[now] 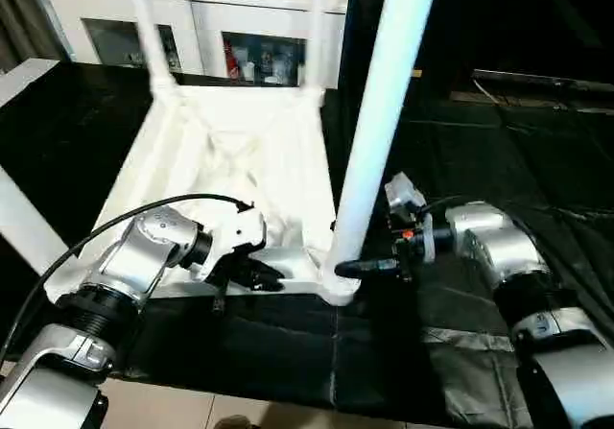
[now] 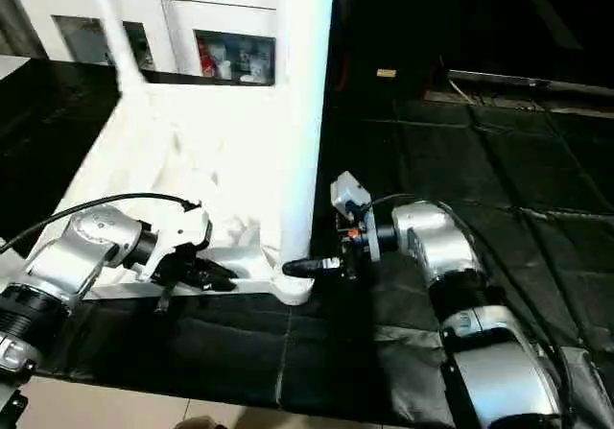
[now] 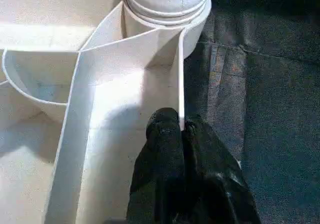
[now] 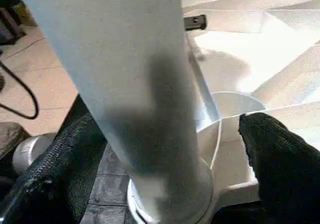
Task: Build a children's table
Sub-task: Rotate leg to tighten
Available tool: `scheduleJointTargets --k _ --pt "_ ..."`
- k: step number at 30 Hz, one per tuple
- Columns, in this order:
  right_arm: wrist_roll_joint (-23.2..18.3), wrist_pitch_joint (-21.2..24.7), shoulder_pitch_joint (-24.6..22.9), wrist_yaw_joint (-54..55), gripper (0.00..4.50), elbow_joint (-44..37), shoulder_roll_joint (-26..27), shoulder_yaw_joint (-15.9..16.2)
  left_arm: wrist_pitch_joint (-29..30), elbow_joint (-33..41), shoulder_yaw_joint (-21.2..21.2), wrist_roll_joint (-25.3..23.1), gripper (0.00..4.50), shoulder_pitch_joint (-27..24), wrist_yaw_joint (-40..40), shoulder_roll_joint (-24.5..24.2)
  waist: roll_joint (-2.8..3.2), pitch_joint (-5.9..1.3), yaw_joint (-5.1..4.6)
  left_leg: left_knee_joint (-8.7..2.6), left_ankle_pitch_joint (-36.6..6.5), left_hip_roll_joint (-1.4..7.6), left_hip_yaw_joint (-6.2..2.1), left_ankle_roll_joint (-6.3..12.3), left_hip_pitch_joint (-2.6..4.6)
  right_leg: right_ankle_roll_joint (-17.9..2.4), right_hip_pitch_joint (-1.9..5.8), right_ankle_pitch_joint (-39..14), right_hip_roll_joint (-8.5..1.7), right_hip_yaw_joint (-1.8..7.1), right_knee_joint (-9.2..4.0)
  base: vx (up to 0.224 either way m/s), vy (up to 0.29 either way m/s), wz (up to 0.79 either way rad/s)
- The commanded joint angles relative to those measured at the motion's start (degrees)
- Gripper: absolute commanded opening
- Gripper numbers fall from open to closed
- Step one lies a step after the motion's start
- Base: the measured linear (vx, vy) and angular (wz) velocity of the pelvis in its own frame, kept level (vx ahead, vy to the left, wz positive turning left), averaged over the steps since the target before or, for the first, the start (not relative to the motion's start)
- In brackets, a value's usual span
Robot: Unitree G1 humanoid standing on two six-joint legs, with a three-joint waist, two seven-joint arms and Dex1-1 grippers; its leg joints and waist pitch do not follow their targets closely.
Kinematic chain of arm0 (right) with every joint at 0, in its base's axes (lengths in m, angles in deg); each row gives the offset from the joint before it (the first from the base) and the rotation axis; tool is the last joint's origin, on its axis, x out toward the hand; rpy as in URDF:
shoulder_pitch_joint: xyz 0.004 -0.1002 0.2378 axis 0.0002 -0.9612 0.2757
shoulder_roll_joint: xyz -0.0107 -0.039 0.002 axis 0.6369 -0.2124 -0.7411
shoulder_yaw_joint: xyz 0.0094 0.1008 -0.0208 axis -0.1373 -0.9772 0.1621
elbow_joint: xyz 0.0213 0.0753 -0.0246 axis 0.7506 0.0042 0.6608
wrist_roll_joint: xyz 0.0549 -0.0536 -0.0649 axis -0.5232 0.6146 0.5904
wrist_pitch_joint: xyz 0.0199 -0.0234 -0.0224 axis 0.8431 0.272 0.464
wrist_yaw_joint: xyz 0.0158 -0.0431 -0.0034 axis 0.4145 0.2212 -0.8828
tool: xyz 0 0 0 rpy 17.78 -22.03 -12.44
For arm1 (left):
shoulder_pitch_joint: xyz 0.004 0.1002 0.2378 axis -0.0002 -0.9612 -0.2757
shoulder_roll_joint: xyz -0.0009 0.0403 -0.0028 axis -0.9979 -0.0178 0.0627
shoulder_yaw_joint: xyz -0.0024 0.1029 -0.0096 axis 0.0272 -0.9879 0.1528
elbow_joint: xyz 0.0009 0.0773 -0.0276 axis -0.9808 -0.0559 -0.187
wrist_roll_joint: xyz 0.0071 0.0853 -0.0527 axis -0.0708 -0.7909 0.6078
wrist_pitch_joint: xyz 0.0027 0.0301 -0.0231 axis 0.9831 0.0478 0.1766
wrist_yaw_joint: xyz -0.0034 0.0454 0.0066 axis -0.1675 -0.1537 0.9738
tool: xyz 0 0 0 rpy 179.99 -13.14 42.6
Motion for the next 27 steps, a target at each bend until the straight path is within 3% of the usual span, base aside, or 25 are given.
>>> scheduleJointTargets --k 1,9,19,22,25,27 --pt "-0.66 0.38 1.08 -1.16 4.11 0.23 -0.42 0.25 -0.46 1.14 -1.8 -0.52 0.0 0.74 1.95 0.17 0.05 -4.28 -0.36 -3.57 -7.02 2.37 -0.48 3.26 0.78 -11.53 3.19 -10.06 -5.41 3.52 -3.61 0.0 0.0 0.0" --pt "-1.14 0.67 1.53 -3.15 3.32 1.38 -0.05 0.21 -0.6 0.27 -1.48 -0.48 0.0 1.33 1.52 0.4 -0.15 -4.29 -0.33 -3.48 -6.81 2.32 -0.42 3.45 0.72 -11.12 3.22 -10.94 -5.41 3.52 -3.67 0.0 0.0 0.0" --pt "-3.02 2.97 0.35 -3.07 2.66 -0.27 0.59 -0.92 3.11 0.12 0.03 0.86 0.0 1.51 -0.77 1.88 -0.19 -4.3 -0.39 -3.44 -6.75 2.35 -0.42 3.51 0.73 -11.21 3.2 -11.0 -5.36 3.5 -3.68 0.0 0.0 0.0" --pt "-2.22 2.83 -0.44 4.09 2.41 -0.51 2.22 -2.21 6.51 -0.13 1.62 0.74 0.0 1.76 -5.55 3.29 -0.36 -4.18 -0.49 -3.5 -7.09 2.35 -0.39 2.98 0.75 -10.9 3.14 -12.21 -5.45 3.52 -3.8 0.0 0.0 0.0" --pt "-1.08 2.73 -0.89 12.54 2.25 0.01 4.2 -3.55 8.9 -0.57 3.26 0.4 0.0 2.24 -11.32 5.48 -0.44 -3.89 -0.91 -3.67 -9.05 2.07 -0.52 1.55 0.91 -9.16 3.04 -17.8 -5.58 3.47 -4.46 0.0 0.0 0.0" --pt "-0.25 3.26 -1.34 19.39 2.18 0.06 6.11 -4.24 11.41 -0.57 4.99 0.72 0.0 2.64 -16.23 7.95 -0.53 -3.8 -1.34 -3.78 -9.06 1.92 -0.65 1.07 0.64 -8.35 3.22 -19.4 -5.62 3.4 -4.63 0.0 0.0 0.0"
